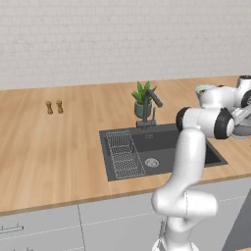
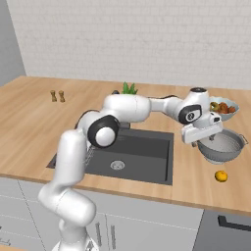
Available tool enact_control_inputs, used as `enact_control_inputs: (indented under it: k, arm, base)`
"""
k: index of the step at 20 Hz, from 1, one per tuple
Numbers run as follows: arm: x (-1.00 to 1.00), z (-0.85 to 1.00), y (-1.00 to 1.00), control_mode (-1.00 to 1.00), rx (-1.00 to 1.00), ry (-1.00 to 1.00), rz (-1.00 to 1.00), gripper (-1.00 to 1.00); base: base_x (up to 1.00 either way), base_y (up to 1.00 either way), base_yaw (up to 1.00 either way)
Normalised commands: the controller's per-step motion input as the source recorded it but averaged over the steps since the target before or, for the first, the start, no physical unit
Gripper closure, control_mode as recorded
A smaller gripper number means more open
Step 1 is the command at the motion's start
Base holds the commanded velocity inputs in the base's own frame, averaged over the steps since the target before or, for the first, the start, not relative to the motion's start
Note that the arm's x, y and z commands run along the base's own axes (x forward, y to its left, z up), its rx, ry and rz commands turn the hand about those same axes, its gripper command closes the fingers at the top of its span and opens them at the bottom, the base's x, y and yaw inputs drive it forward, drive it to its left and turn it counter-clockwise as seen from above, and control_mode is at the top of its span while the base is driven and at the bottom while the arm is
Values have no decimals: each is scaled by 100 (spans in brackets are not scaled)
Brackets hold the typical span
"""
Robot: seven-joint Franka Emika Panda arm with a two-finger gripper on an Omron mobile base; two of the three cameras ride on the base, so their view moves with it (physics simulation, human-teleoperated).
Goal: Put the colander in the sink, put the tangerine in the colander, and turn on the sink faucet and pour water over the colander.
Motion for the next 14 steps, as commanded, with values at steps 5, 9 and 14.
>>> enact_control_inputs:
  k: [5,9,14]
  arm:
    - [27,-37,0,-100,0,0,0,-100]
    - [34,-33,-1,-100,-2,0,0,-100]
    - [33,-26,-5,-100,-3,0,0,-100]
  base:
    - [0,0,0]
    - [0,0,0]
    - [0,0,0]
